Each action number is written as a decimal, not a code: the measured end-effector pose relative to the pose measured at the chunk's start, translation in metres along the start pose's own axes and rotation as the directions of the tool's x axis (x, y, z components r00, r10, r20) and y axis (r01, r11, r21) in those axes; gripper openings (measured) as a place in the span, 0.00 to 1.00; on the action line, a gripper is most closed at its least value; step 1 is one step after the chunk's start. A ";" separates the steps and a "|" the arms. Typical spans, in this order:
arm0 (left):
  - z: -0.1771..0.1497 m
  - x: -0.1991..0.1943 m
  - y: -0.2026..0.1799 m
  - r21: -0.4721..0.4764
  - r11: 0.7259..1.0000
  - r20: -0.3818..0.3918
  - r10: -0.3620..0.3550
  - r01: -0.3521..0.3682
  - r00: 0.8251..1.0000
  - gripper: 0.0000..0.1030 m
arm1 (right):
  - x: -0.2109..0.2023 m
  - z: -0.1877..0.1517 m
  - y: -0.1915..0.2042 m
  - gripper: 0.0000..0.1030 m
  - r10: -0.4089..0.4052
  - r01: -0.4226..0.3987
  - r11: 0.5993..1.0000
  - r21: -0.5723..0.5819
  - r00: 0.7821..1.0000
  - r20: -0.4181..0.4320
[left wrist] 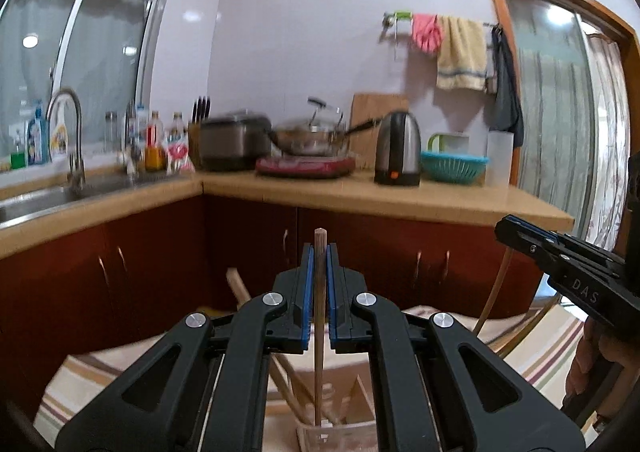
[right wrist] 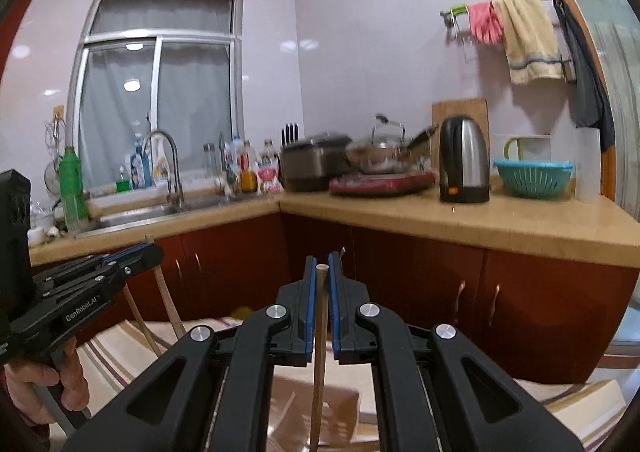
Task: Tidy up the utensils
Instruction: 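Lower each held chopstick tip-first into the beige caddy with both tools, then open both tools to release the chopsticks into the caddy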
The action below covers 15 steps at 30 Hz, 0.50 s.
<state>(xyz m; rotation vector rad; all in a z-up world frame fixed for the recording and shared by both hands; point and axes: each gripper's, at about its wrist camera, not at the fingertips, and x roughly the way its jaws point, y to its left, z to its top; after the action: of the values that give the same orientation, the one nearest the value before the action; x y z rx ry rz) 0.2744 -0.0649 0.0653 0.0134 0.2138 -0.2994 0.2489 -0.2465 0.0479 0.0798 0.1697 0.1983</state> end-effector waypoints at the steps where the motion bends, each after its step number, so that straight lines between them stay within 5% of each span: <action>1: -0.004 0.002 0.001 -0.002 1.000 -0.011 0.004 -0.004 1.000 0.07 | 0.001 -0.004 0.001 0.06 -0.004 0.004 1.000 -0.007 1.000 -0.013; 3: -0.008 0.004 0.003 -0.005 1.000 -0.022 0.003 -0.003 1.000 0.14 | 0.001 -0.007 0.003 0.07 -0.007 0.007 1.000 -0.014 1.000 -0.022; 5: -0.010 0.003 0.005 -0.010 1.000 -0.029 0.011 -0.011 1.000 0.47 | 0.000 -0.007 0.004 0.14 -0.016 0.015 1.000 -0.020 1.000 -0.021; 8: -0.010 -0.002 0.005 -0.016 1.000 -0.028 0.001 -0.001 1.000 0.52 | -0.008 -0.006 0.007 0.44 -0.028 0.028 0.999 -0.030 1.000 -0.009; 15: -0.010 -0.038 -0.005 0.031 0.999 0.006 0.026 -0.026 1.000 0.76 | -0.042 0.002 0.012 0.52 -0.047 0.048 0.998 -0.050 0.999 0.019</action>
<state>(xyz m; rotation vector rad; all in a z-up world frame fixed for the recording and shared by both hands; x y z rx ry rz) 0.2356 -0.0578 0.0641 0.0456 0.2032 -0.2769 0.2062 -0.2432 0.0580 0.0274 0.1483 0.1544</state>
